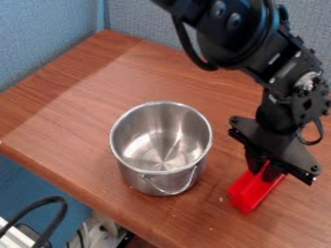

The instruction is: Move the red object from the metal pot to the table

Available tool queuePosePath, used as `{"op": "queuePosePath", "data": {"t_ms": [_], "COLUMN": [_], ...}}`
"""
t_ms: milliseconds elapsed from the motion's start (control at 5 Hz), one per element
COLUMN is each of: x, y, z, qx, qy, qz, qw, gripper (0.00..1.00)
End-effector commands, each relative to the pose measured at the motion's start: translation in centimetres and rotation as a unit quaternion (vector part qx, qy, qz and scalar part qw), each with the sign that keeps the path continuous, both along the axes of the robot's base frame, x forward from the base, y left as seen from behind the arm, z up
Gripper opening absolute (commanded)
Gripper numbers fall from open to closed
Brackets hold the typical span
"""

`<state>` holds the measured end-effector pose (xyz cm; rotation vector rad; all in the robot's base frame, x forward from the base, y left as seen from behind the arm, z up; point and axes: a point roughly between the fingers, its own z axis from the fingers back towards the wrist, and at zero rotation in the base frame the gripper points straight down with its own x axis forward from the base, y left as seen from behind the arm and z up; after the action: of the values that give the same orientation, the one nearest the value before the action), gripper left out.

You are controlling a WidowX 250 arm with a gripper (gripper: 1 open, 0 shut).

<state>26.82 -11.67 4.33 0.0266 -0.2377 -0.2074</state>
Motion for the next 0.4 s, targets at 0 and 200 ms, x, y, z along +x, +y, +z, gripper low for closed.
{"op": "queuePosePath", "data": {"t_ms": [0,200], "x": [-0.33,-0.48], "y": [0.33,0.38], "z": [-0.88,-0.82], "qx": [0.003,0.0], "qy": [0.02,0.027], "qz": [0.005,0.007], "qw": [0.9998,0.9996], "gripper": [1.0,1.0]}}
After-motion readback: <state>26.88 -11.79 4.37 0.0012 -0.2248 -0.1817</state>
